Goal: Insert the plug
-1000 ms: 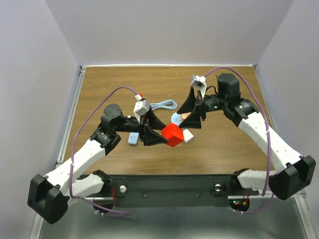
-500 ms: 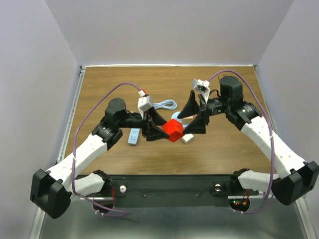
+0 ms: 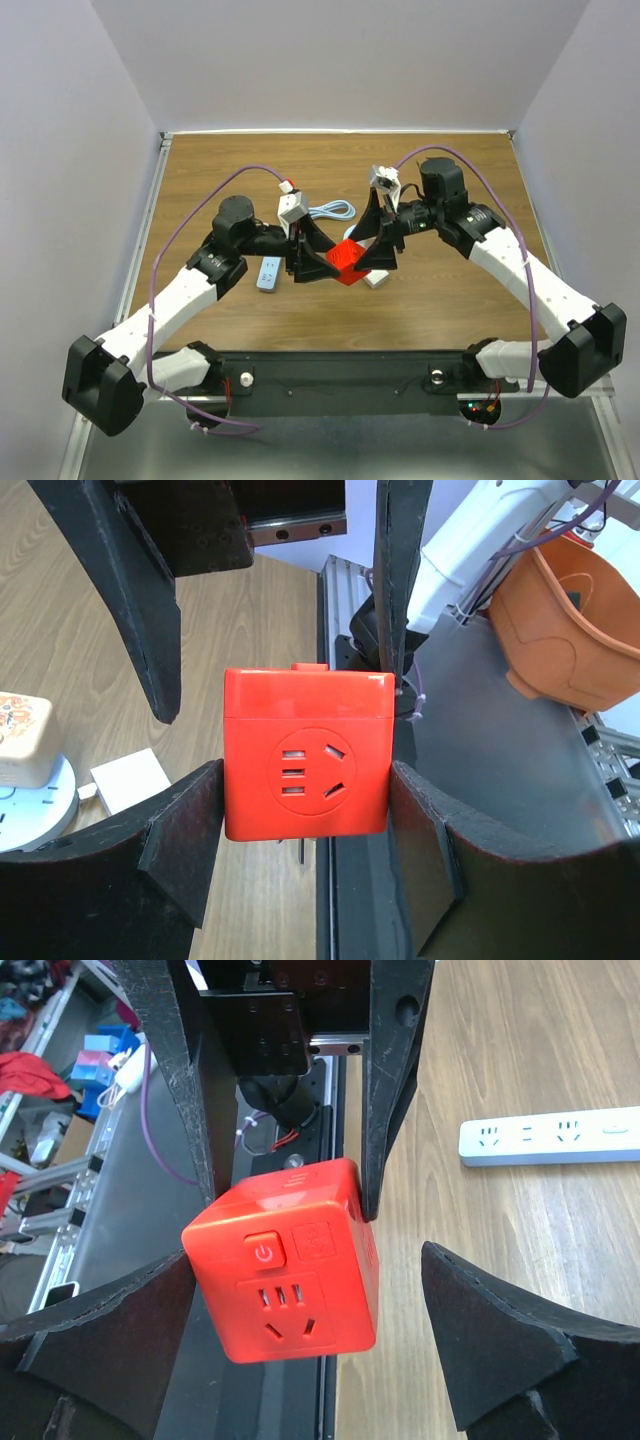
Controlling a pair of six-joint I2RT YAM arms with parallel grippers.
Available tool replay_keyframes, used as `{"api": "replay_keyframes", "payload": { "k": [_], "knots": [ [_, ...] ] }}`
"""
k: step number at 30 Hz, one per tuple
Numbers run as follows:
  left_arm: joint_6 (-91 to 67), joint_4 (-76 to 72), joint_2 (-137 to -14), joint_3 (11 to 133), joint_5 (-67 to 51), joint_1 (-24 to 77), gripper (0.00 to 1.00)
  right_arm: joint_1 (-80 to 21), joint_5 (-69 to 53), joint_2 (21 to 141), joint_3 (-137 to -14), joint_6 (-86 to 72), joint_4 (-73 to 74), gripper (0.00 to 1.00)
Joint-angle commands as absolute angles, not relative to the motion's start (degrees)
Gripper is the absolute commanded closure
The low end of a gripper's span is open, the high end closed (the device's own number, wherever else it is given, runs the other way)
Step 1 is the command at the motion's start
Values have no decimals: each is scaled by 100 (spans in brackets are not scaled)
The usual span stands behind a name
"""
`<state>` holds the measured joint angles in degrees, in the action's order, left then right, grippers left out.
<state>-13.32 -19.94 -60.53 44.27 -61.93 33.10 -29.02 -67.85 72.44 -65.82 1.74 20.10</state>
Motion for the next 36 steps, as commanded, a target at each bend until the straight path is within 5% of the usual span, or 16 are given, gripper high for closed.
{"api": "replay_keyframes", "payload": {
  "k": [1, 16, 17, 18, 20, 23, 24, 25, 30, 36],
  "knots": [
    [-1336, -2434, -6073, 4728, -6311, 3305, 100, -3049, -6653, 7251, -6601, 325, 1898, 3],
    [-1441, -2672, -6144, 4755, -6223, 3226, 100, -3296, -6338, 7198, -6275, 360, 1978, 10],
    [-1450, -2672, -6152, 4737, -6231, 3226, 100, -3296, -6302, 7190, -6284, 369, 1978, 15],
    [-1450, -2672, -6144, 4711, -6240, 3226, 100, -3296, -6241, 7181, -6284, 395, 1978, 33],
    [-1468, -2681, -6161, 4667, -6232, 3226, 100, -3296, -6170, 7172, -6337, 430, 1977, 49],
    [-1485, -2637, -6196, 4606, -6039, 3199, 100, -3296, -6074, 7181, -6372, 457, 1969, 67],
    [-1485, -2593, -6205, 4614, -5986, 3182, 94, -3296, -6021, 7172, -6381, 474, 1969, 99],
    [-1485, -2506, -6249, 4597, -5933, 3173, 77, -3296, -5794, 7154, -6372, 483, 1960, 100],
    [-1275, -1952, -6398, 4632, -5231, 3138, 39, -3296, -4961, 7075, -6407, 458, 1960, 100],
    [-1335, -1415, -6381, 4518, -3623, 2954, 25, -3270, -3491, 7189, -6337, 343, 1934, 100]
  ]
}}
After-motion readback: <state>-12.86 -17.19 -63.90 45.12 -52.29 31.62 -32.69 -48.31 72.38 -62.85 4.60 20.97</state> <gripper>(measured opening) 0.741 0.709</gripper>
